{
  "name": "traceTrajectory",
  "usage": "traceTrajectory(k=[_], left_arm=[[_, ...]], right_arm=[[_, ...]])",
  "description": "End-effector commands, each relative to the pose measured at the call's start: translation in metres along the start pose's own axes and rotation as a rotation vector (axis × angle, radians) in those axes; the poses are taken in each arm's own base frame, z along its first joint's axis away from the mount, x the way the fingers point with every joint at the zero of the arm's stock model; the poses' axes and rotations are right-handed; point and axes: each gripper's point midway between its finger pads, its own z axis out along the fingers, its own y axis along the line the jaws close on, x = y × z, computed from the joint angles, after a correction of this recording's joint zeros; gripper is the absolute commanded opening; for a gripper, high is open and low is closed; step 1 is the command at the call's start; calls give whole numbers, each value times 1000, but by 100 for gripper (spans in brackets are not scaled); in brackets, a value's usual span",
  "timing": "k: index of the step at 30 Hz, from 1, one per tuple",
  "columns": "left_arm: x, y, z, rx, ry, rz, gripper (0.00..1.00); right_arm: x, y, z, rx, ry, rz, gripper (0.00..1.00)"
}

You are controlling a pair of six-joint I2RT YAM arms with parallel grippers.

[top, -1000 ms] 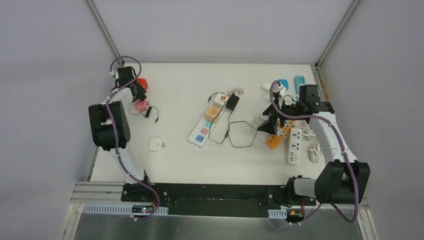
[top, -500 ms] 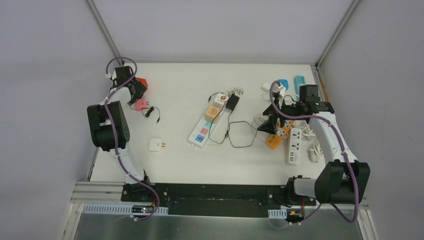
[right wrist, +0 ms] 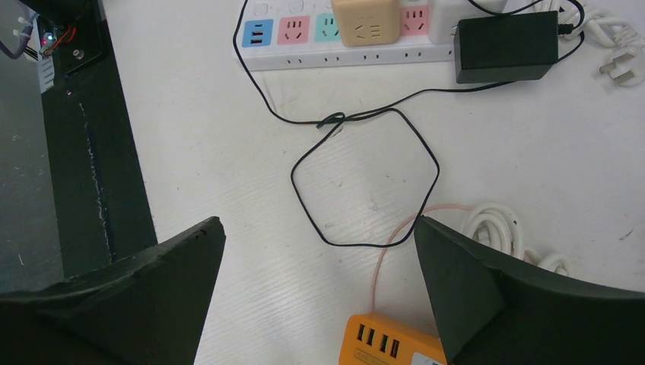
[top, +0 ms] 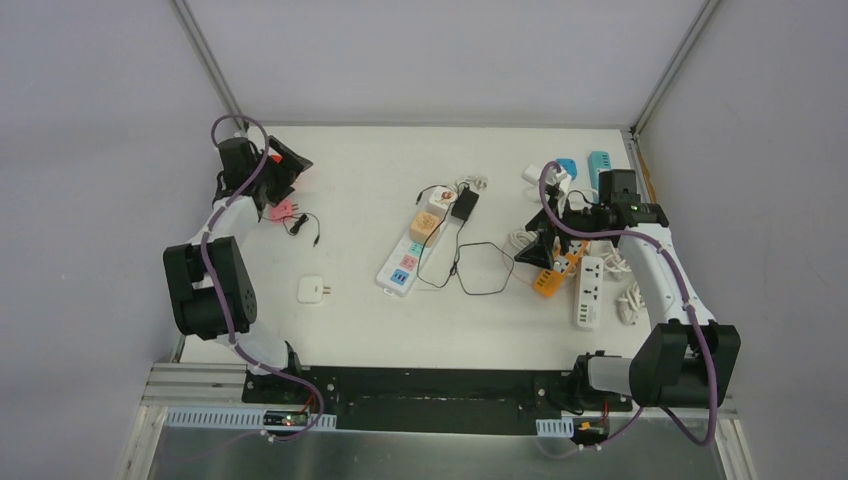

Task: Pull the plug off the socket
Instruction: Place the plug at the corner of the board, then remove the plug from the socket.

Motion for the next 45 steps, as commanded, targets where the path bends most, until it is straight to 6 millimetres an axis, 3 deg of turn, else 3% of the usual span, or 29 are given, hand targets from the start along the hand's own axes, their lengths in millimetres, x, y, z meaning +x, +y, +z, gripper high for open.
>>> traceTrajectory(k=[1,5,7,14,17,21,24,27,39,45], left_arm=[[26,-50,-20,268,110,-49,90],[53,-66,-36,327,173,-13,92],[67,-74,-45,355,200,14,99],[111,-93,-73,396,239,193,99],[143,-107,-84,441,280,289,99],[166,-104,-92,397,221,486,99],[168,-85,-92,314,117,590,99],[168,-79,-94,321,72,630,99],[226,-94,-97,474,215,762,96],[256,-116,-95,523,228,874,94]], right_arm=[[-15,1,-5,2,-34,-60,100],[-17,2,-5,-3,-41,-61,100],[-17,2,-5,-3,-42,-62,100],[-20,4,-5,-13,-53,-57,100],[-23,7,-5,-28,-67,-40,100],[-24,8,-3,-46,-80,-25,100],[-23,9,-3,-51,-80,-18,100],[-24,8,-3,-49,-80,-23,100],[-24,13,-4,-57,-78,-31,100],[-24,15,-6,-56,-78,-41,100]])
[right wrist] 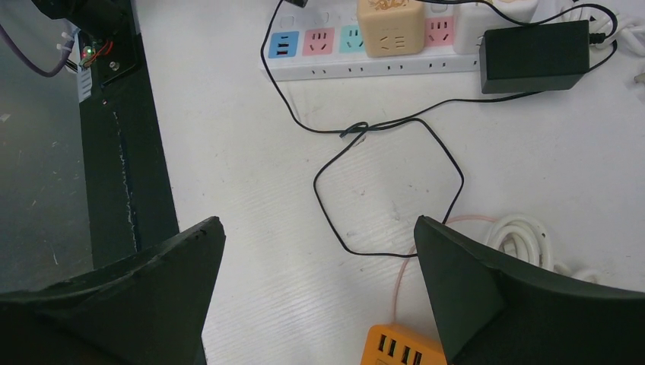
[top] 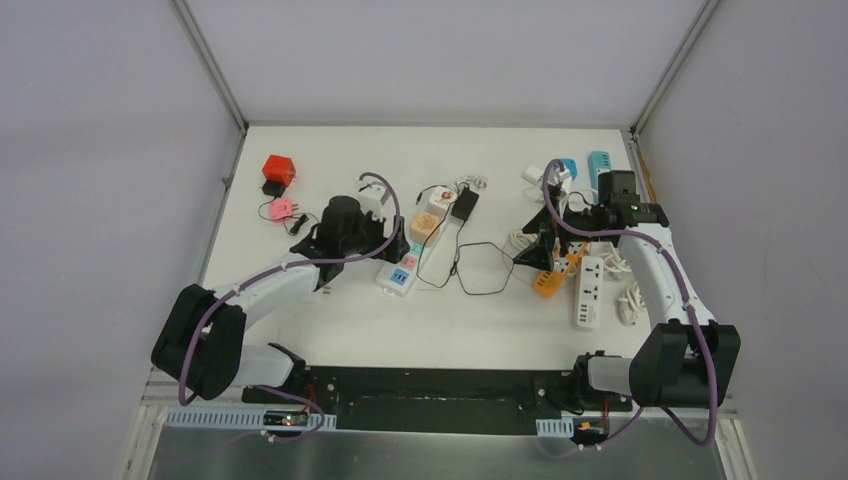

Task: Pull the plug off the socket
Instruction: Remove the plug from the socket.

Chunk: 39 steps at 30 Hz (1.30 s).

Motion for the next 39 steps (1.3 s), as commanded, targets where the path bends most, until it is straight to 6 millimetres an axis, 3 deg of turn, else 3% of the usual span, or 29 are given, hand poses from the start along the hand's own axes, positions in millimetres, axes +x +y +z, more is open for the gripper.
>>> traceTrajectory(k=[1,8,21,39], left_arm=[[-32,-23,13,22,-89,134,94],[-43,-39,31,-23,-117,186,92],[-37,-59,73,-100,-30,212,74],[-30,-47,94,-216,26,250,70]], right_arm=[[-20,5,-6,-11,-47,-74,100],[-21,7,-5,-24,-54,-67,100],[-20,6,-4,-30,-49,-63,100],[-18,6,-4,-35,-42,-63,100]])
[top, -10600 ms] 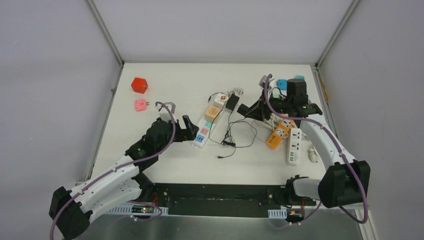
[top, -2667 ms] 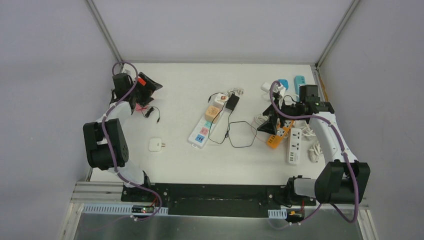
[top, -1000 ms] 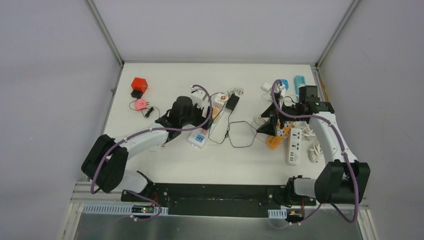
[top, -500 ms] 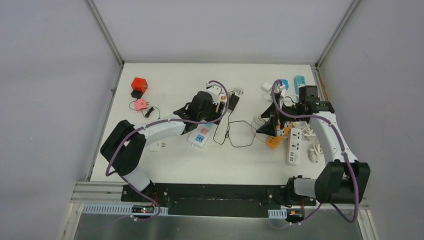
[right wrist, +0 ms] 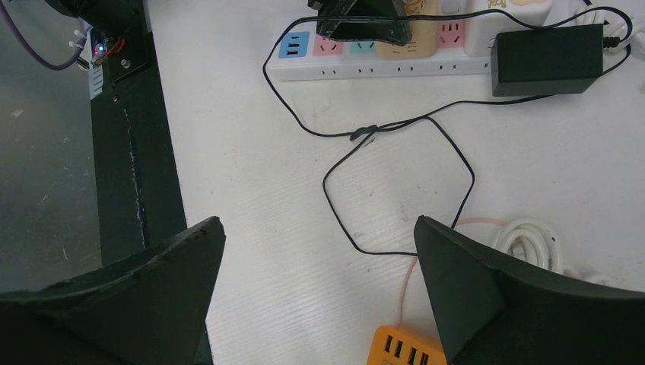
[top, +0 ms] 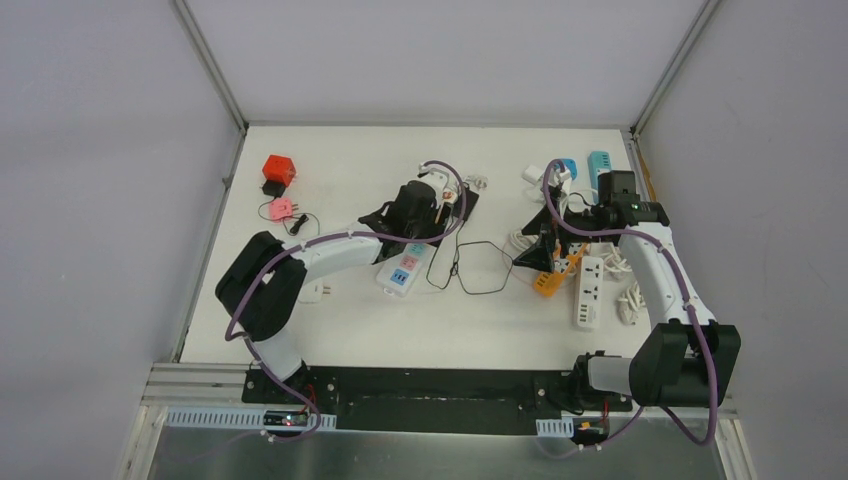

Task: Pull the plug off the socket
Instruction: Remove the plug from the socket.

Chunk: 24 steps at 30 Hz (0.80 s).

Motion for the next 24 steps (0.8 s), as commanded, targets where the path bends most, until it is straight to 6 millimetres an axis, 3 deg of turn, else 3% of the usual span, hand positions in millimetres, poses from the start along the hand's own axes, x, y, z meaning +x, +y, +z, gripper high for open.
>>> traceTrajectory(k=[1,7,15,24], left_arm=[[-17,-1,2,-19,-31,10,70],[-17,-3,2,-10,-28,9,64],[-18,-5,4,-9,-27,-8,47],[-12,-5,4,-11,-3,-23,13]], right_arm=[[-17,0,-4,-12,-40,-62,100],[-16,0,-3,-12,-38,-59,100],[-16,-1,-3,-14,-37,-57,100],[-16,-1,-3,-13,-37,-58,100]])
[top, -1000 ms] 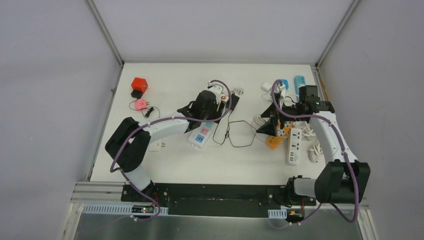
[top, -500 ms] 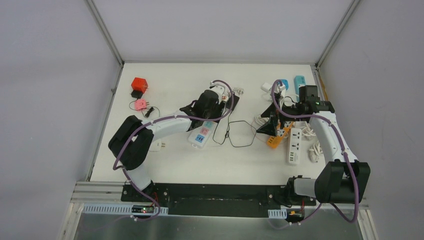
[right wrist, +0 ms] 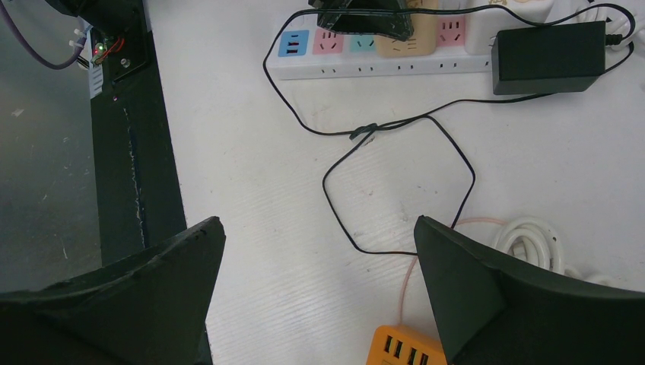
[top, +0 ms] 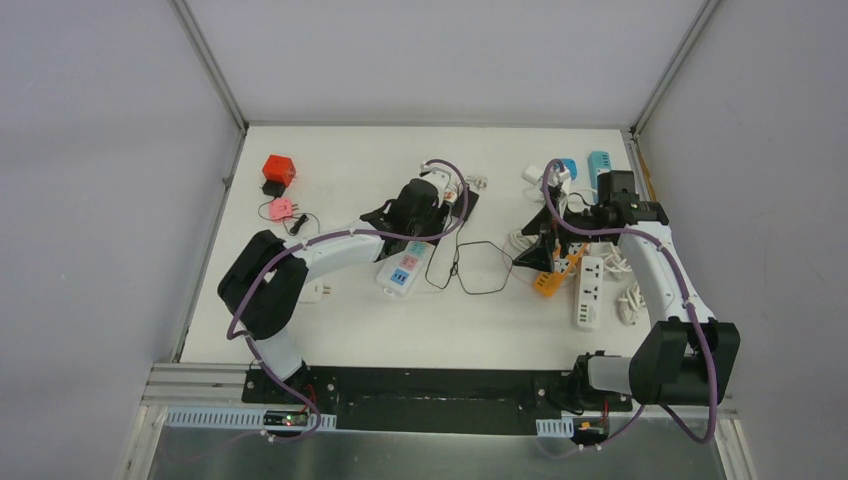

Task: Pull the plug off the socket
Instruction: Remove the plug from the socket.

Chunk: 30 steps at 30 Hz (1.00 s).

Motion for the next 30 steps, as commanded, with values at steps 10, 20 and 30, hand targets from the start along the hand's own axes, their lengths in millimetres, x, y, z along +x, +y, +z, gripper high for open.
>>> traceTrajectory(k=[10,20,30], left_arm=[[-16,-9,2,-5,-26,-105,0],[-12,-6,7,-53,-17,-217,0],[-6,-9,11,-46,4,-240,0]], right_arm=[[-17,1,-4,-13,-40,-60,100],[-17,0,-3,-14,-38,-57,100],[-16,-1,-3,-13,-36,-58,100]])
